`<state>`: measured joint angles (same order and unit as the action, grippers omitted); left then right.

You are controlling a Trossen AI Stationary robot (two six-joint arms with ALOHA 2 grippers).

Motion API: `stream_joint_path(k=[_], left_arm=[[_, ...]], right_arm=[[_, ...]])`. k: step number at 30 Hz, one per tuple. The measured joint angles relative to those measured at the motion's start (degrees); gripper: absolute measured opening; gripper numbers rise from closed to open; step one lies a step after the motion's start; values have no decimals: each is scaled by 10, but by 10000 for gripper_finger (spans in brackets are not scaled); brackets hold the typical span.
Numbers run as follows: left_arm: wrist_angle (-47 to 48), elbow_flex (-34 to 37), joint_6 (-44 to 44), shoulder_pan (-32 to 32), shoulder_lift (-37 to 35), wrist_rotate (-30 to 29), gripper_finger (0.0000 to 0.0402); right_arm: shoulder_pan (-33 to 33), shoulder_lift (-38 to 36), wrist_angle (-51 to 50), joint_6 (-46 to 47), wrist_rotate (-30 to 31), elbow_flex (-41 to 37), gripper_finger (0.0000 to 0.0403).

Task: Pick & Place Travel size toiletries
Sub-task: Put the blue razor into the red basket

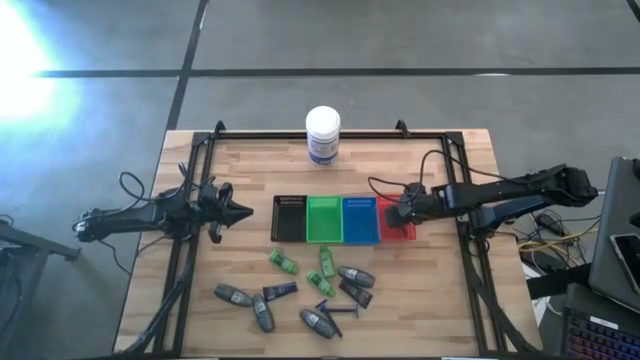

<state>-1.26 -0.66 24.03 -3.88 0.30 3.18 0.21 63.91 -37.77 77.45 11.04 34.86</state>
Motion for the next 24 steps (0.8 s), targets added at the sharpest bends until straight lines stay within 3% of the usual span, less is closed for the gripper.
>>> stream_joint_path(k=[6,11,18,24], left_arm=[[0,0,0,0,0,0,26],[0,0,0,0,0,0,26],[0,0,0,0,0,0,26],[0,0,0,0,0,0,26]], right_arm=[[9,-21,-4,-41,12,25,192],[51,-21,-12,-70,16,73,217],[184,25,-2,-23,16,99,223],[300,111,56,15,23,127,216]])
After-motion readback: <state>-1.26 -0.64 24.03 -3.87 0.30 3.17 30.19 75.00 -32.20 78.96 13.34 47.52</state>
